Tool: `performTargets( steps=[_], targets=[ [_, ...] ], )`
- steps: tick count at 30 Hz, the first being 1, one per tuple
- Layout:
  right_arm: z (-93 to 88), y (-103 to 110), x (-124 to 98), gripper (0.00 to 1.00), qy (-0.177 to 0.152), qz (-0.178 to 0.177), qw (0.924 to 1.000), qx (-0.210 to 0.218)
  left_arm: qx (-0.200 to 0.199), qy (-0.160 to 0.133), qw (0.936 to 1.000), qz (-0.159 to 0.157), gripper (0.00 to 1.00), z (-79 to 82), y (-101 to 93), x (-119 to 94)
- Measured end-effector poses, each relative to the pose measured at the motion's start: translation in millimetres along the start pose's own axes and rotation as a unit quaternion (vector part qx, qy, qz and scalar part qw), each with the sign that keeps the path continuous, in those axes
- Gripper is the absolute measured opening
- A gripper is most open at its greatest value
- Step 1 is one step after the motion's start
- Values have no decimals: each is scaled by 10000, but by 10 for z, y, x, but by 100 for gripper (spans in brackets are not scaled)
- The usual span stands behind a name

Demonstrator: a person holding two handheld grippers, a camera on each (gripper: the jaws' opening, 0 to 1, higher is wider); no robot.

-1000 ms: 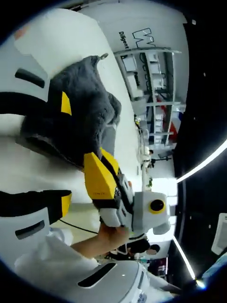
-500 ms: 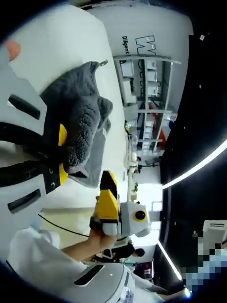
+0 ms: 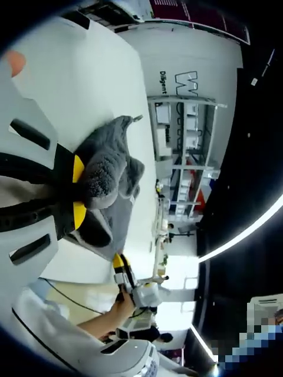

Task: Open the folded towel by lifting each exposed corner and separating the folded layers until the towel lies flat within the target outline without major curled edges

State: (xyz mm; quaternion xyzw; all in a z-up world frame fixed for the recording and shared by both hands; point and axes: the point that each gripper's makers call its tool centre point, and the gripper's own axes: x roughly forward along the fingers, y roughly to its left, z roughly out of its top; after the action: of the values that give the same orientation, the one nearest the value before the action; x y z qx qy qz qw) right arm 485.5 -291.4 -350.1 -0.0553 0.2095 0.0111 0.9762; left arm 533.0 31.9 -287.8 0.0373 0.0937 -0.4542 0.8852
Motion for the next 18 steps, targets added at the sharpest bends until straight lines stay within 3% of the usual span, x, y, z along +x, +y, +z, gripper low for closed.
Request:
performTargets(
  steps=[7, 12, 18],
  targets=[
    [-7, -41, 22, 7, -3, -19, 9999, -112, -196, -159, 9940, 1060, 5, 74, 455, -318],
    [-38, -278, 12, 3, 72, -375, 9991, -209, -178, -97, 9920, 1246, 5, 60, 552, -424],
    [-111, -664, -68, 3, 175, -890, 9958, -137, -176, -35, 9923, 1227, 5, 23, 539, -423]
  ],
)
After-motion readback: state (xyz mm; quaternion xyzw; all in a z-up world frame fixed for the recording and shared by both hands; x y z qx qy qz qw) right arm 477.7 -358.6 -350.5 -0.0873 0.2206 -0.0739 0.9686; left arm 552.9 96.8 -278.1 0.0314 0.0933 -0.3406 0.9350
